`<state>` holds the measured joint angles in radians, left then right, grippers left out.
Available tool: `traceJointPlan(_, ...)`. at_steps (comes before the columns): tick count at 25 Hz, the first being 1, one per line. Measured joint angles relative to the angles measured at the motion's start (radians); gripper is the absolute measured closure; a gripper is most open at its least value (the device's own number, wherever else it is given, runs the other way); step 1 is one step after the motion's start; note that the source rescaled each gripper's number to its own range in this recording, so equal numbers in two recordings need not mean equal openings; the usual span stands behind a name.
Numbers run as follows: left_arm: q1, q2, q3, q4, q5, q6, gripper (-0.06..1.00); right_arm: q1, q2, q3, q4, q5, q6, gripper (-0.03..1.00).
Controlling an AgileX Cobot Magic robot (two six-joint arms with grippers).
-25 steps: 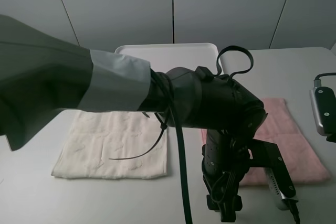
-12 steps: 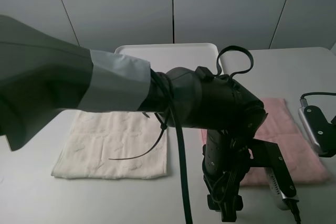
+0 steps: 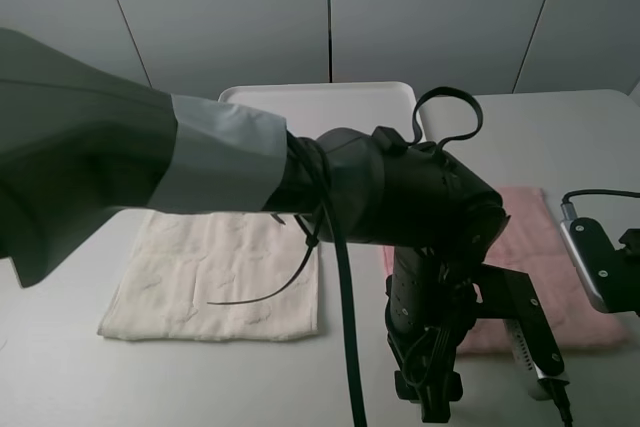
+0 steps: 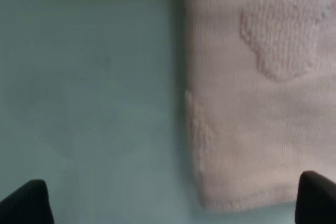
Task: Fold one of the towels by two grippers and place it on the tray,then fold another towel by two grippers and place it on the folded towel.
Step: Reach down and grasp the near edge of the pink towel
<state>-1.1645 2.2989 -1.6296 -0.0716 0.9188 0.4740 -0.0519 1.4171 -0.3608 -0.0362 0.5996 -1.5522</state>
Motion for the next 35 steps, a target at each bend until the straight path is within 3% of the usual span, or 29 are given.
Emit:
traceJointPlan(5,0.000,0.000,0.000,0.002,0.000,0.000,-0.01,0.065,0.076,0.002,-0.013,-0.023,0.010,-0.03)
traceJointPlan(9,0.000,0.000,0.000,0.002,0.000,0.000,-0.01,0.071,0.104,0.002,-0.064,-0.058,0.072,-0.03)
traceJointPlan(18,0.000,0.000,0.000,0.004,0.000,0.000,-0.01,0.071,0.144,0.002,-0.082,-0.080,0.083,-0.03)
traceJointPlan(26,0.000,0.000,0.000,0.004,0.013,0.000,-0.01,0.071,0.185,0.011,-0.088,-0.189,0.103,-0.01)
traceJointPlan(28,0.000,0.000,0.000,0.006,0.015,-0.002,-0.01,0.071,0.189,0.011,-0.097,-0.196,0.103,0.11)
traceJointPlan(30,0.000,0.000,0.000,0.010,0.015,-0.002,-0.01,0.071,0.189,0.011,-0.104,-0.200,0.103,0.30)
traceJointPlan(33,0.000,0.000,0.000,0.011,0.017,-0.003,-0.01,0.071,0.189,0.011,-0.107,-0.220,0.103,0.71)
traceJointPlan(35,0.000,0.000,0.000,0.014,0.017,-0.003,-0.01,0.071,0.191,0.011,-0.107,-0.244,0.103,0.92)
